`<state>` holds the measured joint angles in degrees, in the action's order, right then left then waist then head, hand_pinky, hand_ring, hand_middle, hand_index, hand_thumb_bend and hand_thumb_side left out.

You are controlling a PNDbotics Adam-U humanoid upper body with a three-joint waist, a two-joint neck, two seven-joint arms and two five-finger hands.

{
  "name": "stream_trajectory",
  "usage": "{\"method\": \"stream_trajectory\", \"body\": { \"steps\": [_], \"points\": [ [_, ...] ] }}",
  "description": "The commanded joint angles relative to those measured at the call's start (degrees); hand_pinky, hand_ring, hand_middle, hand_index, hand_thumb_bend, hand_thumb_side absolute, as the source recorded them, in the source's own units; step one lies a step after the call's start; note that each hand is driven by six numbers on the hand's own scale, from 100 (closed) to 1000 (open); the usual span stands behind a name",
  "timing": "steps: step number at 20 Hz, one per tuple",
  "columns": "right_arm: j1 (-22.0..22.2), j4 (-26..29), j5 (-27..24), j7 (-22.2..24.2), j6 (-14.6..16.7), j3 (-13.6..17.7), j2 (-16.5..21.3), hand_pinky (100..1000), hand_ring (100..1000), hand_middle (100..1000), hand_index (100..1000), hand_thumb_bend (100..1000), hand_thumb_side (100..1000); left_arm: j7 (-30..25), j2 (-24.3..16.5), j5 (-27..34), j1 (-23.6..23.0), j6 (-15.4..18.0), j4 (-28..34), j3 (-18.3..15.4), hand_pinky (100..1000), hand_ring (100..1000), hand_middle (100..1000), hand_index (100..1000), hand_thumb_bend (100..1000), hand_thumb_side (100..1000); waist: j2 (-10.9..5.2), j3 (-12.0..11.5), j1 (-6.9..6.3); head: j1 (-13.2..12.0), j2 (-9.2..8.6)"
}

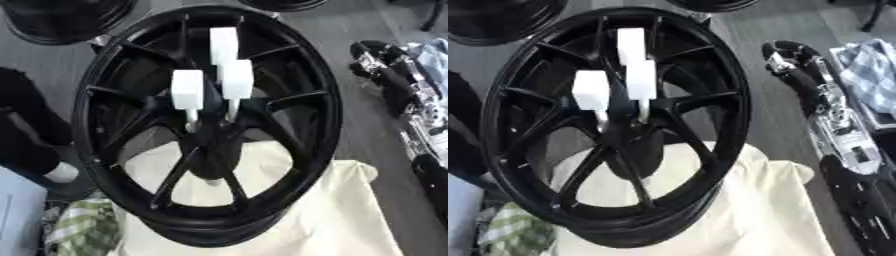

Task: Pull the pin out of the wheel hub.

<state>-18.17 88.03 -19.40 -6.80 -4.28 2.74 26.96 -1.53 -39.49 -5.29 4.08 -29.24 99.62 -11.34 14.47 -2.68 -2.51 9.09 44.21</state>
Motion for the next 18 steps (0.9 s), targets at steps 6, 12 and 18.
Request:
{"method": "stream_trajectory", "body": {
  "steps": [6,12,18],
  "points": [
    [-0.7,1.1,-0.5,-0.1,-0.1,0.2,0.6,777,654,647,756,376,365,8.3,3.2,8.0,4.2,5.3,6.4,-3.2,768,709,706,749,100,791,-1.49,0.1,0.22,-0.3,-0.1],
    [-1.0,1.2,-0.7,-0.1,-0.2,0.1,0.4,777,653,647,756,393,354,14.3,7.5,14.0,6.4,11.2,5.8,-0.8,762,704,705,745,100,804,-1.52,0.3,0.37,-0.5,-0.1],
    [-1.5,1.5,-1.0,-0.4,-0.2,0.1,0.3,777,654,647,757,394,352,20.3,9.5,20.0,7.1,15.8,4.3,2.3,766,712,716,749,100,829,-1.47,0.7,0.5,-0.7,-0.1]
  ]
}}
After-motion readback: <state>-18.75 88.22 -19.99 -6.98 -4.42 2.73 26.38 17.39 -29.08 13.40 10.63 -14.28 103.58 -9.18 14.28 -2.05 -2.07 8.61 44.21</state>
